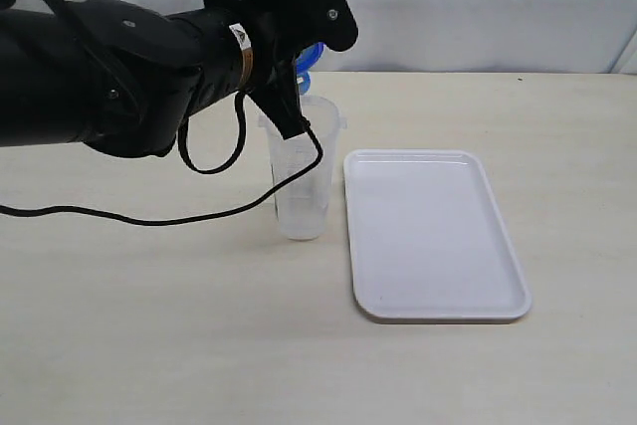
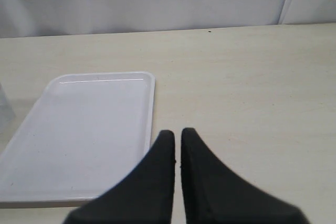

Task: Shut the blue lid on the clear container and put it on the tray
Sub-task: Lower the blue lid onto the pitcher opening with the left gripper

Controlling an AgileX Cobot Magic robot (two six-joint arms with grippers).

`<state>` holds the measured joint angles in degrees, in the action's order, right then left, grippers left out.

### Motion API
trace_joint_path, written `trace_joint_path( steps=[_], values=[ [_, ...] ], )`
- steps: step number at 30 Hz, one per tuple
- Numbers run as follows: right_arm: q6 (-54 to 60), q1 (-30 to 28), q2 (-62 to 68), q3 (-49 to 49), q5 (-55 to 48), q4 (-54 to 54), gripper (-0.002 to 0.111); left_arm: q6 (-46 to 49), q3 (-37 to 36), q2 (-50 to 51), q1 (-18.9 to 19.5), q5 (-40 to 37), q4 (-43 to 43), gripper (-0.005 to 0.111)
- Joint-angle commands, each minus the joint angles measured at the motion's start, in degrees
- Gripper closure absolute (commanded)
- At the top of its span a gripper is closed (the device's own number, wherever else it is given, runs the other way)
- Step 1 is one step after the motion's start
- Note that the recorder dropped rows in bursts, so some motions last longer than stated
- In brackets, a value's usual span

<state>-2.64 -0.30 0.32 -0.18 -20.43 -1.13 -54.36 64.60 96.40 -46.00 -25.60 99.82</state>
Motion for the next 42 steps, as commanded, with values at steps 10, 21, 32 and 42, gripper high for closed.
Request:
trace_joint_path(
  steps=[10, 21, 32, 42],
  values=[
    [0.0, -0.3, -0.3, 0.2, 0.7, 0.2, 0.104, 8.4, 0.0, -0.1, -3.6, -1.6, -0.7, 0.107],
    [0.0, -0.3, -0.3, 0.2, 0.7, 0.2, 0.104, 12.4, -2.2, -0.1, -7.2, -5.4, -1.5, 0.107],
    [0.0, -0.3, -0.3, 0.2, 0.7, 0.2, 0.104, 12.4, -4.2, -0.1, -8.1, -5.7, -3.3, 0.107],
    [0.0, -0.3, -0.3, 0.2, 0.7, 0.2, 0.104, 12.2, -7.2, -0.1, -8.1, -5.3, -3.1, 0.107]
  ],
)
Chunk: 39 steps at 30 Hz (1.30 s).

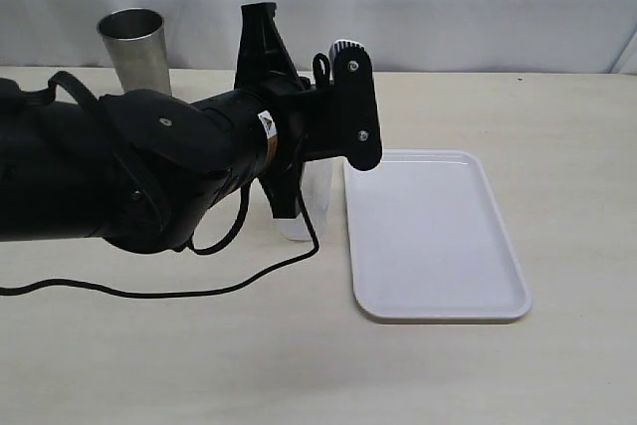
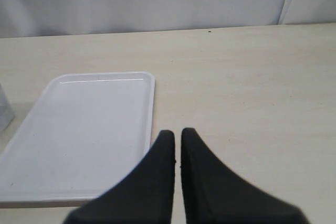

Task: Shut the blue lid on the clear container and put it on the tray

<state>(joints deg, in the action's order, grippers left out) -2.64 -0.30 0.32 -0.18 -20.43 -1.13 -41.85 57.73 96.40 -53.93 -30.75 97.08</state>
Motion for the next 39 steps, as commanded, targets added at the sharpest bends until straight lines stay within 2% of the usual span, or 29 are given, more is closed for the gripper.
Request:
trace_joint_path(
  steps=[1, 20, 32, 39],
  values=[
    [0.0, -0.3, -0.3, 0.2, 0.7, 0.2, 0.104, -0.3, -0.3, -0.1, -0.1, 0.1, -0.3, 0.107],
    [0.0, -0.3, -0.3, 0.2, 0.7, 0.2, 0.104, -0.3, -0.3, -0.1, -0.1, 4.3, -3.5, 0.107],
    [0.0, -0.3, -0.3, 0.2, 0.7, 0.2, 0.104, 0.2, -0.3, -0.1, -0.1, 7.3, -8.9, 0.107],
    [0.0, -0.3, -0.3, 0.2, 0.7, 0.2, 0.104, 2.0, -0.3, -0.1, -0.1, 6.0, -13.3, 0.107]
  ],
)
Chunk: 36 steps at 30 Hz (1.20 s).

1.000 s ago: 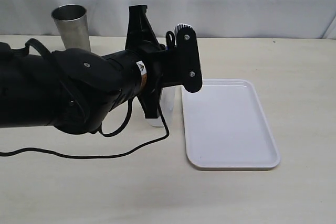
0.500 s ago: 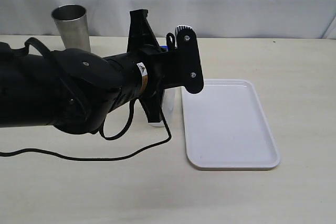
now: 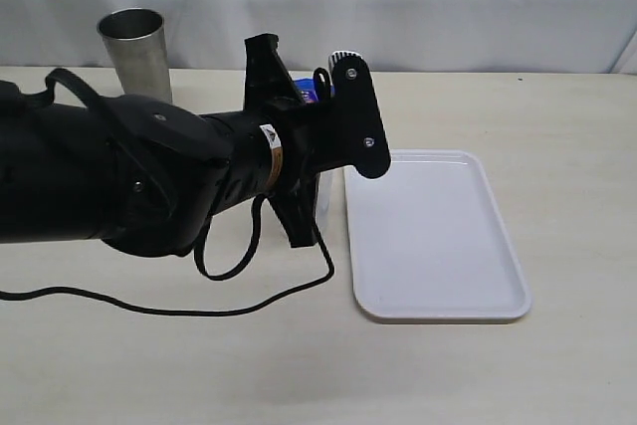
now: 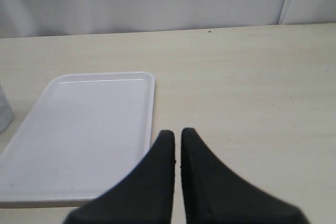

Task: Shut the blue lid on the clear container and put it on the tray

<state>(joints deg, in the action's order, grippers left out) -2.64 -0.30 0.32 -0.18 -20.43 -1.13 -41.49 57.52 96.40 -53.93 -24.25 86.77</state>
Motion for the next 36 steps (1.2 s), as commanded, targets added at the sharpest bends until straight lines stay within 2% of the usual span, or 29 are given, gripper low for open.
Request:
trace_joint_path(
  steps=[1, 14, 22, 31, 36],
  values=[
    [0.0, -0.3, -0.3, 0.2, 0.7, 0.2, 0.104, 2.4, -0.1, -0.1, -0.1, -0.6, -3.8, 0.107],
    [0.0, -0.3, -0.3, 0.2, 0.7, 0.2, 0.104, 7.2, -0.1, -0.4, -0.1, 3.9, -4.9, 0.107],
    [0.0, -0.3, -0.3, 0.2, 0.7, 0.2, 0.104, 7.3, -0.1, -0.6, -0.1, -4.3, -6.7, 0.107],
    [0.0, -0.3, -0.3, 0.2, 0.7, 0.2, 0.104, 7.4, -0.1, -0.6, -0.1, 0.6, -6.9, 0.107],
    [0.0, -0.3, -0.3, 0.2, 0.7, 0.2, 0.104, 8.0, -0.1, -0.6, -0.1, 0.9, -7.1, 0.107]
  ],
)
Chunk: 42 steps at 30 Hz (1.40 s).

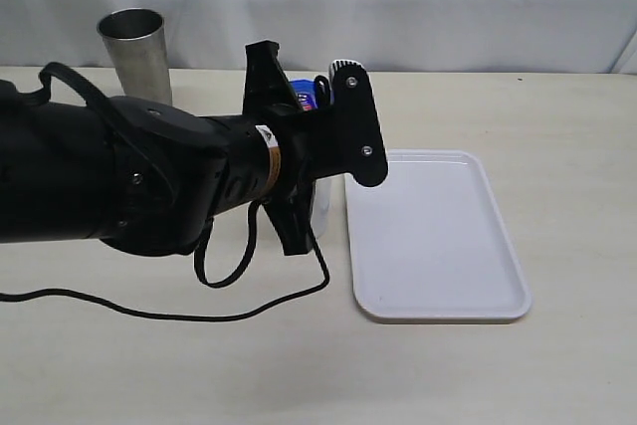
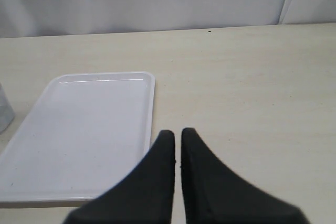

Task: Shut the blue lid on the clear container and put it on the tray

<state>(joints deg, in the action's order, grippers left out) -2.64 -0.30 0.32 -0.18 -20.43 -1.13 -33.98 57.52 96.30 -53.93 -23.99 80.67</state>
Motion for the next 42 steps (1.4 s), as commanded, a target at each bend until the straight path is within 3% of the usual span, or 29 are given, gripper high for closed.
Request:
trace_joint_path(
  steps=[1, 12, 19, 42],
  values=[
    [0.0, -0.3, -0.3, 0.2, 0.7, 0.2, 0.104, 1.5, -0.1, -0.5, -0.1, 0.6, -1.6, 0.107],
    [0.0, -0.3, -0.3, 0.2, 0.7, 0.2, 0.104, 6.5, -0.1, -0.5, -0.1, 0.5, -2.4, 0.107],
    [0.0, -0.3, -0.3, 0.2, 0.7, 0.2, 0.104, 14.8, -0.1, -0.5, -0.1, -0.5, -6.2, 0.107],
    [0.0, -0.3, -0.3, 0.2, 0.7, 0.2, 0.104, 11.4, -0.1, -1.3, -0.1, -0.4, -6.9, 0.107]
  ],
)
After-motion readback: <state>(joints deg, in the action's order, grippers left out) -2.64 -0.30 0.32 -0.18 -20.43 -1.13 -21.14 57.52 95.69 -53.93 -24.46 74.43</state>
